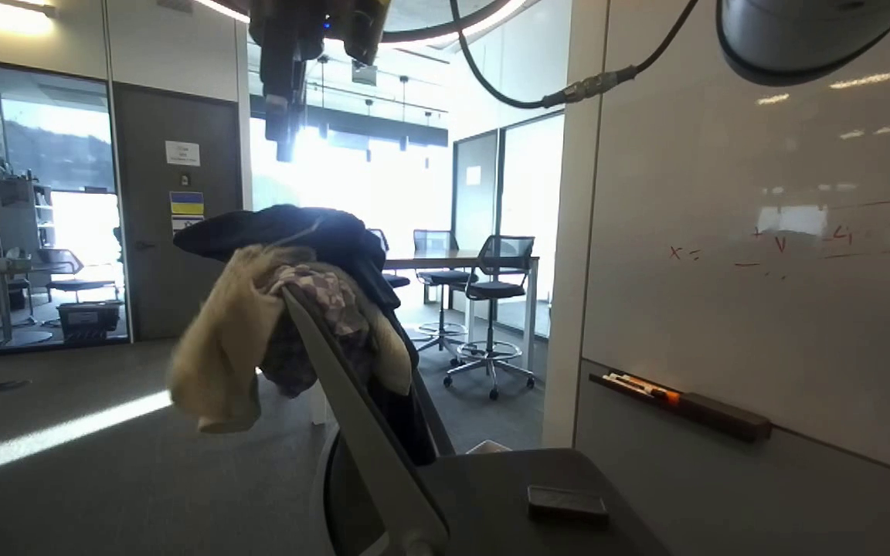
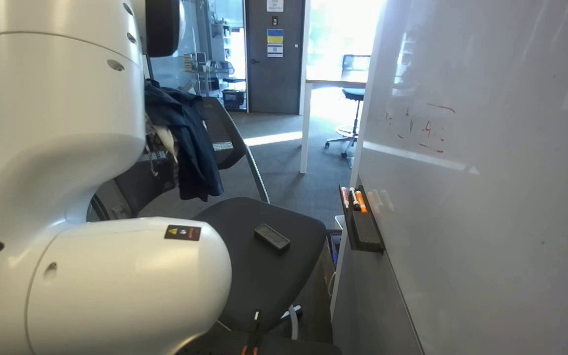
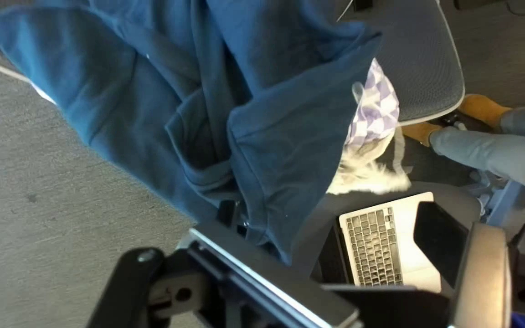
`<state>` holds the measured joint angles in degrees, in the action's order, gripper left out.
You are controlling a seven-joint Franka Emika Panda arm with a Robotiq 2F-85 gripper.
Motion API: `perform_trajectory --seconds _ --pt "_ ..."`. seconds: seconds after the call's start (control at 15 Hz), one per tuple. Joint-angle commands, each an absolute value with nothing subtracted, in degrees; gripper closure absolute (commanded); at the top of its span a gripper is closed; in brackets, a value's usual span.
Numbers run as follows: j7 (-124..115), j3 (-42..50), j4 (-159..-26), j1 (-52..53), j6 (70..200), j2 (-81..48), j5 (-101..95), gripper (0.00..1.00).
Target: Put the clothes on the backrest of the chair
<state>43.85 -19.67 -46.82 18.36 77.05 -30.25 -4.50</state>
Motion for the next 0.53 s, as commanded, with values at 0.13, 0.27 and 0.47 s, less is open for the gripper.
perform_trajectory --seconds 0.13,0.27,0.47 --pt "39.08 -19.1 -50.85 12.0 73.93 -24.56 0.29 0.0" --pt "37.87 -19.05 -53.21 9.7 73.98 -22.96 1.95 0.0" --pt "35.7 -18.99 -58.99 5.86 75.07 -19.2 5.71 0.0"
